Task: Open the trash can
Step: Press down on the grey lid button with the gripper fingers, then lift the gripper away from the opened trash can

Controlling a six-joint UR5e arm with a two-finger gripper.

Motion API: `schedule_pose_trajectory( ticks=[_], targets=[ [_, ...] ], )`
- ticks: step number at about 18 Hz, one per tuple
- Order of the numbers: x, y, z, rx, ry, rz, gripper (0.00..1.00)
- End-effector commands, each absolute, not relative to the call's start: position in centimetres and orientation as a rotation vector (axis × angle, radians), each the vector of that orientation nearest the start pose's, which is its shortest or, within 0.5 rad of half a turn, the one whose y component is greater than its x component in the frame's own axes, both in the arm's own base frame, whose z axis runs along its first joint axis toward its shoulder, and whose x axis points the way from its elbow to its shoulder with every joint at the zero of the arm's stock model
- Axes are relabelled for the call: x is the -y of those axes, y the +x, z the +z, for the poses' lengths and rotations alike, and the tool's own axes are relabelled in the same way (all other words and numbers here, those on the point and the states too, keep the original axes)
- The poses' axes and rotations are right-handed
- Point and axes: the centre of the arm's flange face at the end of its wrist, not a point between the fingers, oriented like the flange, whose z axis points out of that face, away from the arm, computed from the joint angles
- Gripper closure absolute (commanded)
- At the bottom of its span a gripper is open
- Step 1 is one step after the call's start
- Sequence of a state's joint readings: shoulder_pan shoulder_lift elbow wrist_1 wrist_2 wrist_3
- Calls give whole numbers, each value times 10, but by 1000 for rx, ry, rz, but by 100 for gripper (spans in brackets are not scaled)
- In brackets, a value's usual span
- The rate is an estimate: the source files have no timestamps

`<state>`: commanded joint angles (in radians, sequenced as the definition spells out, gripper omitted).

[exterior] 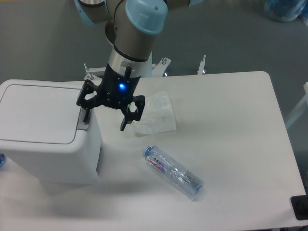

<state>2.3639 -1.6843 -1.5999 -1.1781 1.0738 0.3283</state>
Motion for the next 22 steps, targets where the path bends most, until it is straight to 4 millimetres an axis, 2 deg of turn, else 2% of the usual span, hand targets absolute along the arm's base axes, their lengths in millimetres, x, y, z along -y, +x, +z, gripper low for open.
schedule_pose_trajectory(
  ticks=[15, 18, 22],
  targets=[
    [-520, -267, 464, 528, -2599, -399, 0],
    [-521, -269, 470, 524, -2591, -392, 0],
    [-529, -278, 491, 506, -2561, -354, 0]
  ],
)
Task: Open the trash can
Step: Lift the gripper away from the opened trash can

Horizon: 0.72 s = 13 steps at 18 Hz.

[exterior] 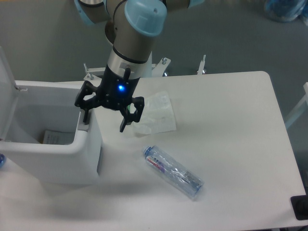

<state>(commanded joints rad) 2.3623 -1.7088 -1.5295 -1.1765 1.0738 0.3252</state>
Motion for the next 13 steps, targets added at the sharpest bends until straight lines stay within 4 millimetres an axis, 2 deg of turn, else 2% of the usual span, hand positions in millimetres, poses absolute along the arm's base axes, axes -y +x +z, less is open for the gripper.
schedule_pose_trajectory(
  ticks=[2, 6, 10, 11, 13],
  targets=[
    [-532, -288, 500, 508, -2548, -332, 0],
    [-507, -336, 511, 550, -2535, -207, 0],
    [-466, -400, 503, 502, -2557, -93, 0],
    [-455, -419, 496, 496, -2564, -78, 0],
    [-437, -453, 470, 466, -2603, -64, 0]
  ],
)
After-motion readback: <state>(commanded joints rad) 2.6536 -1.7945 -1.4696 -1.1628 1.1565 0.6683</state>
